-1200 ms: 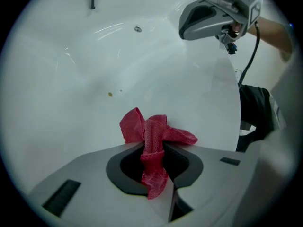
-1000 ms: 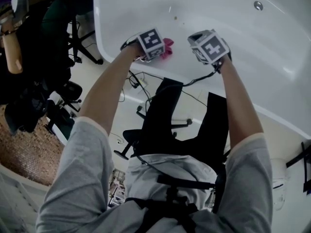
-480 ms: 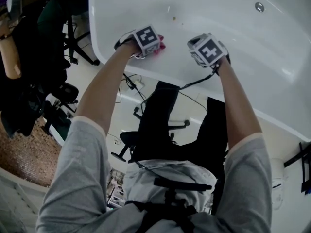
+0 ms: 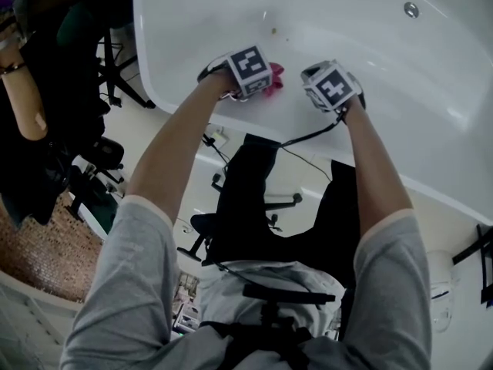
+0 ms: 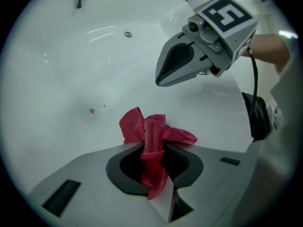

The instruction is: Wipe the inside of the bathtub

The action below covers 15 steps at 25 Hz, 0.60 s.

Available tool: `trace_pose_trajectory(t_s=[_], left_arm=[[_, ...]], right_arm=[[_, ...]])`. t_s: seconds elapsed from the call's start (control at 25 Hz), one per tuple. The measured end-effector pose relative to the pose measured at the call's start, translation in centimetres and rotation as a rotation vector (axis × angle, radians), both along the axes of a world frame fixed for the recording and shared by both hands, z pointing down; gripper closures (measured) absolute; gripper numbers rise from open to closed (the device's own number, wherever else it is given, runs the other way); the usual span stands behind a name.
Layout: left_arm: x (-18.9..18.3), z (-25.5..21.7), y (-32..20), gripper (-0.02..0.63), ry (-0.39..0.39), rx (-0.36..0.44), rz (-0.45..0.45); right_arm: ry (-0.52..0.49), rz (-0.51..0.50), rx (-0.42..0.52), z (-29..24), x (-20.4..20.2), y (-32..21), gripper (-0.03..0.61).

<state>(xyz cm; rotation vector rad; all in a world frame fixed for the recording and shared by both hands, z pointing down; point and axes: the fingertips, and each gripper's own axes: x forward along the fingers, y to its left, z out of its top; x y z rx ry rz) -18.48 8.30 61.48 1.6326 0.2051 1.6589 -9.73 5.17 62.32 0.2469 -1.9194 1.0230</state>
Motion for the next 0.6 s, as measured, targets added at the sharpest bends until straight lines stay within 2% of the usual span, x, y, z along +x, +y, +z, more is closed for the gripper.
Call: trace_pose_trajectory(t_s=[0.08,0.2,0.32,0.6], left_arm=[[-0.4,0.7,-0.3,0.535,-0.032,0.013,0.041],[-3.0,2.2,-1.8,0.535,-0.138,0.080,0.072],[-5.7,3.7,-2.8,0.535,-0.213,0.117,0.059],[-6.8,5.4,-3.7,0.535,-0.247,0.110,0.001]], right_arm=[[0.007,0.011,0.003,0.3,0.4,-0.1,0.569],[0.013,0.029,0.012,0.7,0.8,-0.3,0.569],[0.024,0.033,0.017,1.4,1.2,-0.4,0.569],[0.024,0.062,0.017,2.6,2.4,-0.3,0.569]])
